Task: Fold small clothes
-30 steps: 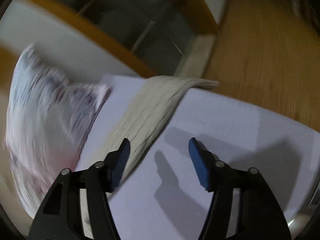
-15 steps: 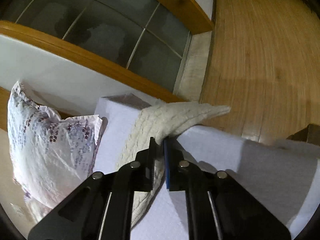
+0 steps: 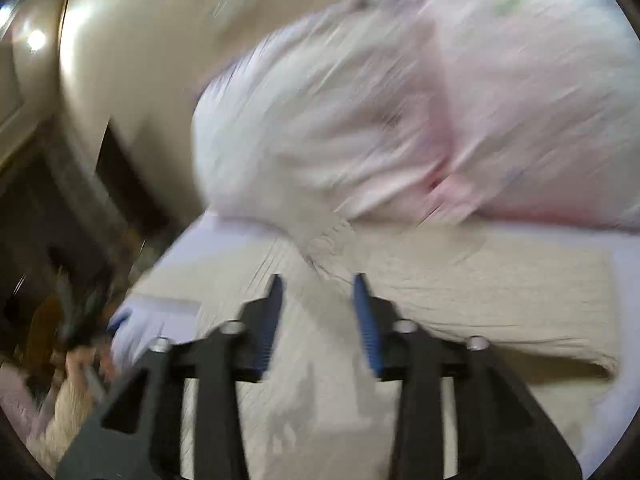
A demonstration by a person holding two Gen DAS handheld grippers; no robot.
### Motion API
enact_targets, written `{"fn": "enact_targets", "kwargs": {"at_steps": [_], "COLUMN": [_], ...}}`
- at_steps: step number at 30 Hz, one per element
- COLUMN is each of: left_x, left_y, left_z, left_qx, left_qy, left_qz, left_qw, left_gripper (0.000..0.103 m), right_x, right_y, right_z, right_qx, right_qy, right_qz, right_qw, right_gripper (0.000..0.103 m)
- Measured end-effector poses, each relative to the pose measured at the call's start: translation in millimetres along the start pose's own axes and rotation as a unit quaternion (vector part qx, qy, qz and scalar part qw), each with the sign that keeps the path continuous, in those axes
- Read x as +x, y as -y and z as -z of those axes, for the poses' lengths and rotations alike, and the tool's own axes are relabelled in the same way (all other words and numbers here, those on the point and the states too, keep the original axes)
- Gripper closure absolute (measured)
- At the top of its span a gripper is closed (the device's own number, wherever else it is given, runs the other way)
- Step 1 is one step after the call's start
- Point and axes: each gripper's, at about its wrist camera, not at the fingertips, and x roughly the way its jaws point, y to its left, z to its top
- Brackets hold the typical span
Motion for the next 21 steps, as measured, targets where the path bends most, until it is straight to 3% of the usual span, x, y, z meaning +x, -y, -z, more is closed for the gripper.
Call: {"fn": "enact_targets", "kwargs": {"at_steps": [1,3,5,7,9,15,18,20,21], "left_x": [6,13,21,29,34,49,56,60,59], "left_y": [-10,-23,-41,-57,-65,-92,-98,-97,-89], "left_z": [-6,-12,-20,-29,-38,-63,-70,-74,-77], "left_qx": [-0.023,-0.048,-0.088,-0.124,-0.147,-0.215,-0.230,-0.228,-0.216], "left_qy": [-0.009,-0.021,-0.030,-0.032,-0.026,-0.022,-0.024,-0.026,-0.023], "left_qz": [0.004,0.005,0.003,-0.002,-0.007,-0.017,-0.020,-0.039,-0.046], "left_qw": [0.9997,0.9986,0.9957,0.9918,0.9888,0.9763,0.9727,0.9726,0.9752], "left_gripper": [0.014,0.020,0.024,0.032,0.035,0.056,0.073,0.096,0.096], "right_x": [2,-9,-27,-42,-60,-73,-84,-89,-91], "right_y": [-3,5,21,38,52,91,95,99,101], "right_z": [6,11,12,13,22,24,28,30,31], "right_qx": [0.000,0.010,0.031,0.052,0.077,0.121,0.123,0.122,0.120], "right_qy": [0.001,0.022,0.042,0.051,0.064,0.084,0.098,0.102,0.103], "right_qz": [-0.005,0.007,0.026,0.041,0.058,0.087,0.088,0.092,0.095], "right_qw": [1.000,1.000,0.998,0.997,0.993,0.985,0.984,0.983,0.983], "right_gripper": [0.058,0.039,0.034,0.033,0.030,0.028,0.025,0.025,0.025]}}
